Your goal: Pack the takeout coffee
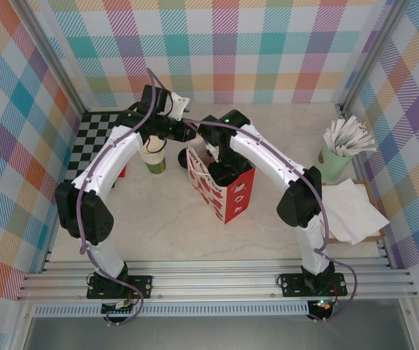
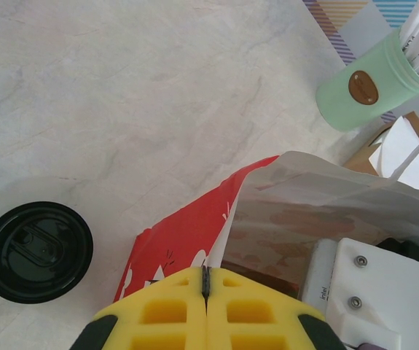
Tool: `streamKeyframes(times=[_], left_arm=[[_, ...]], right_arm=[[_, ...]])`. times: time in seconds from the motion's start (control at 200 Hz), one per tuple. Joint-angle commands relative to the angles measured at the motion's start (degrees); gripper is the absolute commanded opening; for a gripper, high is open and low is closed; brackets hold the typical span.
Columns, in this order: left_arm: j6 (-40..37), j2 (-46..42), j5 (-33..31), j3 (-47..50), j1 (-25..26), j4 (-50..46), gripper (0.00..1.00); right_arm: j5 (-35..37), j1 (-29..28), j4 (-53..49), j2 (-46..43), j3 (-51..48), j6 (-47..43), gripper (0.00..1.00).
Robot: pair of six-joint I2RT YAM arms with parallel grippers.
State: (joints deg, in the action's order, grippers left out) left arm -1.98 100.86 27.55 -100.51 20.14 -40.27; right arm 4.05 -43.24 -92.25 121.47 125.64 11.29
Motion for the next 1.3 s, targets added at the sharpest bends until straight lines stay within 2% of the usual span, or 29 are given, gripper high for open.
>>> streamKeyframes(times=[0.0,0.355,0.545,1.295], left_arm=[[-0.6,-2.0,0.4,1.2,-0.7,-0.2,0.00],[-0.6,-2.1,0.8,1.5,-0.7,-0.4,0.00],[-0.7,-2.2,1.1,1.9,-0.7,-0.2,0.00],[0.2,-2.1,1.6,2.3,-0.7,-0.5,0.00]], right_arm=[[-0.4,-0.4,-8.3,1.1,0.0,-0.7,0.36],[0.6,-0.4,-5.8,0.6,-0.5,-1.4,0.35],[-2.0,-0.3,-3.2,0.1,-1.9,-2.0,0.35],[1.3,0.2,-0.8,-0.8,-2.9,-2.3,0.35]])
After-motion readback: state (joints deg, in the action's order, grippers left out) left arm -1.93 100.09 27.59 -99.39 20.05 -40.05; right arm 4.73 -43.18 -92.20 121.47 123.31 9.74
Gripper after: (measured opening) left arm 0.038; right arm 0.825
